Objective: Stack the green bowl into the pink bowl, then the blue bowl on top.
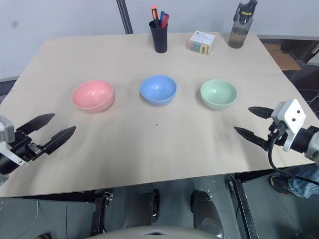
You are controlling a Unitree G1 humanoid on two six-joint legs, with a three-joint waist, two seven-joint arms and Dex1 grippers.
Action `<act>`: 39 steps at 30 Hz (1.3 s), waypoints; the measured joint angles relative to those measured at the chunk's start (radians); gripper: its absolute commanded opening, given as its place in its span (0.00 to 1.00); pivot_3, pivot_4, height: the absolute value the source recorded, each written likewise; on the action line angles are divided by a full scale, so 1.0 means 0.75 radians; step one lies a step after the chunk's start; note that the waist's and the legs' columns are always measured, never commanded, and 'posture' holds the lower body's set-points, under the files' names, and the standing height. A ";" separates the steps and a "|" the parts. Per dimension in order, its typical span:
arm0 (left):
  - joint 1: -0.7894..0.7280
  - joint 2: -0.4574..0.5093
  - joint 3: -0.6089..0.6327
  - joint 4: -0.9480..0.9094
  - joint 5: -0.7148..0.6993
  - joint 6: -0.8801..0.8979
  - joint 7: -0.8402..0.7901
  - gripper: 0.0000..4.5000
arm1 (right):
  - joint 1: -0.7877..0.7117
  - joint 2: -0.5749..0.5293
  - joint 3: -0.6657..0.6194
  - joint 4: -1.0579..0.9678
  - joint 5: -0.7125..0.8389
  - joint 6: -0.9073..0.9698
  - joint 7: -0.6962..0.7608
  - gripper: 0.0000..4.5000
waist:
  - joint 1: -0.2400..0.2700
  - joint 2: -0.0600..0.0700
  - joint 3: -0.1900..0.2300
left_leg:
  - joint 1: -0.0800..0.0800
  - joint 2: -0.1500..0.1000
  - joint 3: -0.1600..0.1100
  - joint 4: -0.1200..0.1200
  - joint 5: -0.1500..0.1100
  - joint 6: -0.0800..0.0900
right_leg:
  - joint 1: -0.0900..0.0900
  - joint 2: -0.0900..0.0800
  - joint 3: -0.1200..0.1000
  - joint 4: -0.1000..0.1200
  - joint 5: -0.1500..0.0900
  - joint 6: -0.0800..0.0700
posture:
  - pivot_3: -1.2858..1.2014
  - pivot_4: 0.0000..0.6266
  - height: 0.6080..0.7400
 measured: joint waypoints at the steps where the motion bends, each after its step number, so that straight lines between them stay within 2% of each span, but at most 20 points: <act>1: 0.000 0.000 0.000 0.000 0.000 0.000 -0.001 1.00 | 0.000 0.000 0.000 0.000 0.000 0.000 0.000 0.87 | 0.000 0.000 0.000 | 0.000 0.000 0.000 0.000 0.000 0.000 | 0.000 0.000 0.000 0.000 0.000 0.000 | 0.52 0.24 1.00; 8: -0.039 0.001 -0.037 -0.036 0.016 0.021 0.034 1.00 | -0.134 0.024 0.123 0.002 -0.006 0.001 -0.032 0.87 | -0.005 -0.001 0.000 | 0.002 0.001 0.000 0.002 0.000 0.000 | 0.001 0.001 0.000 0.001 0.000 0.000 | 0.52 0.24 1.00; 14: -0.138 0.052 -0.219 -0.150 0.321 0.107 0.323 1.00 | -0.292 0.106 0.284 0.011 -0.014 -0.002 -0.044 0.87 | -0.002 -0.001 0.000 | 0.002 0.001 -0.001 0.002 0.000 0.000 | 0.002 0.003 0.000 0.001 0.000 0.001 | 0.52 0.24 1.00; 19: -0.484 0.307 -0.603 -0.169 0.548 0.462 0.457 1.00 | -0.476 0.281 0.557 0.058 -0.077 -0.024 -0.047 0.87 | -0.003 -0.001 0.000 | 0.002 0.001 -0.002 0.003 0.000 0.000 | 0.002 0.004 -0.001 0.004 0.000 0.001 | 0.52 0.24 1.00; 24: -0.807 0.335 -0.905 -0.084 0.648 0.664 0.461 1.00 | -0.587 0.391 0.712 0.113 -0.150 -0.082 -0.028 0.87 | -0.005 -0.002 0.000 | 0.000 0.001 -0.003 0.002 0.000 0.000 | 0.000 0.005 -0.001 0.004 0.003 0.005 | 0.52 0.24 1.00; 27: -0.970 0.334 -1.074 0.008 0.716 0.746 0.433 0.84 | -0.610 0.429 0.765 0.149 -0.191 -0.120 -0.016 0.89 | -0.005 -0.002 0.001 | -0.001 0.001 -0.003 0.002 0.000 0.000 | -0.001 0.005 -0.001 0.005 0.004 0.005 | 0.52 0.24 1.00; 28: -1.006 0.330 -1.110 0.035 0.736 0.755 0.425 0.83 | -0.614 0.437 0.771 0.154 -0.201 -0.125 -0.013 0.89 | -0.005 -0.002 0.001 | -0.001 0.001 -0.003 0.002 0.000 0.000 | -0.001 0.005 -0.001 0.005 0.004 0.006 | 0.52 0.24 1.00; 29: -1.036 0.326 -1.144 0.064 0.754 0.757 0.414 0.67 | -0.618 0.444 0.778 0.161 -0.210 -0.130 -0.010 0.89 | -0.005 -0.002 0.001 | 0.000 0.001 -0.003 0.002 0.000 0.000 | -0.001 0.005 -0.001 0.005 0.004 0.006 | 0.52 0.24 1.00; 31: -1.089 0.309 -1.209 0.117 0.790 0.757 0.390 0.49 | -0.631 0.460 0.793 0.166 -0.226 -0.147 -0.005 0.89 | -0.006 -0.002 0.001 | 0.000 0.001 -0.003 0.002 0.000 0.000 | -0.001 0.005 -0.001 0.006 0.004 0.006 | 0.52 0.24 1.00; 35: -1.134 0.276 -1.254 0.188 0.829 0.751 0.366 0.08 | -0.636 0.469 0.795 0.170 -0.236 -0.151 -0.007 0.89 | -0.004 -0.002 0.001 | 0.000 0.001 -0.004 0.002 0.000 0.000 | -0.001 0.006 -0.001 0.006 0.004 0.006 | 0.52 0.24 1.00; 36: -1.148 0.272 -1.263 0.208 0.840 0.746 0.359 0.00 | -0.635 0.468 0.795 0.170 -0.240 -0.152 -0.007 0.89 | -0.004 -0.002 0.001 | 0.000 0.001 -0.004 0.002 0.000 0.000 | -0.001 0.006 -0.001 0.006 0.004 0.006 | 0.52 0.24 1.00; 39: -1.172 0.248 -1.271 0.266 0.867 0.728 0.340 0.00 | -0.622 0.465 0.793 0.170 -0.253 -0.158 -0.011 0.89 | -0.003 -0.002 0.001 | 0.000 0.001 -0.004 0.002 0.000 0.000 | -0.001 0.006 -0.001 0.006 0.004 0.006 | 0.52 0.24 1.00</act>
